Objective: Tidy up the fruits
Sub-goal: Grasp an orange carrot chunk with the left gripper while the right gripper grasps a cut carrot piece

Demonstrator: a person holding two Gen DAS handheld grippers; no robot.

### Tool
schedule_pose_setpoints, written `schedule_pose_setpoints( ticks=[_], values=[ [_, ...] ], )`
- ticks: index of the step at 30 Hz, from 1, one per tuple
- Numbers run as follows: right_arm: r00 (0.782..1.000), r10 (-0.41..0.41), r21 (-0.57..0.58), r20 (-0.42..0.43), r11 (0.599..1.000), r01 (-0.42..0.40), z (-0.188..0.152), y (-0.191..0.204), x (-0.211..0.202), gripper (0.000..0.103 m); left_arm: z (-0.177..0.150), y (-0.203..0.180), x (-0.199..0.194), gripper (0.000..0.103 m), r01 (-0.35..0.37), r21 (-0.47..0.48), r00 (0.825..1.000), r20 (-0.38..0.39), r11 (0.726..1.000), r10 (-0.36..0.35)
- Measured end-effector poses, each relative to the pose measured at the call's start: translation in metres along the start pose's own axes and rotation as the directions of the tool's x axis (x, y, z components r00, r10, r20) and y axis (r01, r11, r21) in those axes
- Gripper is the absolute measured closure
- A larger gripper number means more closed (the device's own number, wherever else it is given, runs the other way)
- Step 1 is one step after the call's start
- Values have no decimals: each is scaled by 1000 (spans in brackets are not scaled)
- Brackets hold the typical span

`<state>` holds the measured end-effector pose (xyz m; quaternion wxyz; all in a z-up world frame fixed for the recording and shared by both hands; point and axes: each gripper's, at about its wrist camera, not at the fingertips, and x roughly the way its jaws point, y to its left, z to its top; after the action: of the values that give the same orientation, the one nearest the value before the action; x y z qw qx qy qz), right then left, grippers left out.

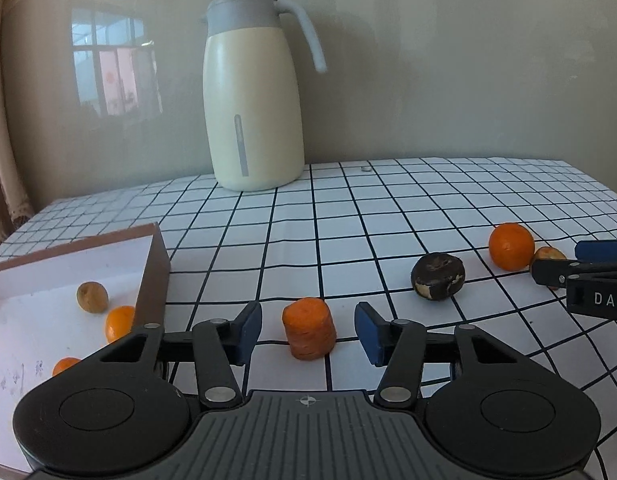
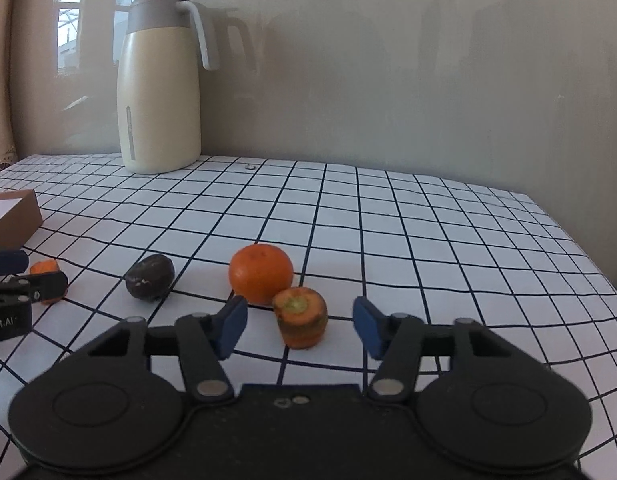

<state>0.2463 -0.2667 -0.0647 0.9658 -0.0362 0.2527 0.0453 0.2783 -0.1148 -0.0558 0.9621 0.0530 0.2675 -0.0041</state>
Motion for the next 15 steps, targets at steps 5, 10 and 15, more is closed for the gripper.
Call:
schedule_pose_setpoints(
  ticks=[5,10,15],
  values=[
    [1000,5,3,-23,1000,-4,2,-1,6,64,2,0,5,51,6,-8,1000,-23,1000,-6],
    [999,11,2,-44,1000,-11,2,0,10,71,3,0,8,53,7,-7,999,-34,1000,-8],
    [998,10,-3,-65,1000,-10,3,1,15,72,4,1,10,53,4,-13,999,-49,1000,-5]
  ],
)
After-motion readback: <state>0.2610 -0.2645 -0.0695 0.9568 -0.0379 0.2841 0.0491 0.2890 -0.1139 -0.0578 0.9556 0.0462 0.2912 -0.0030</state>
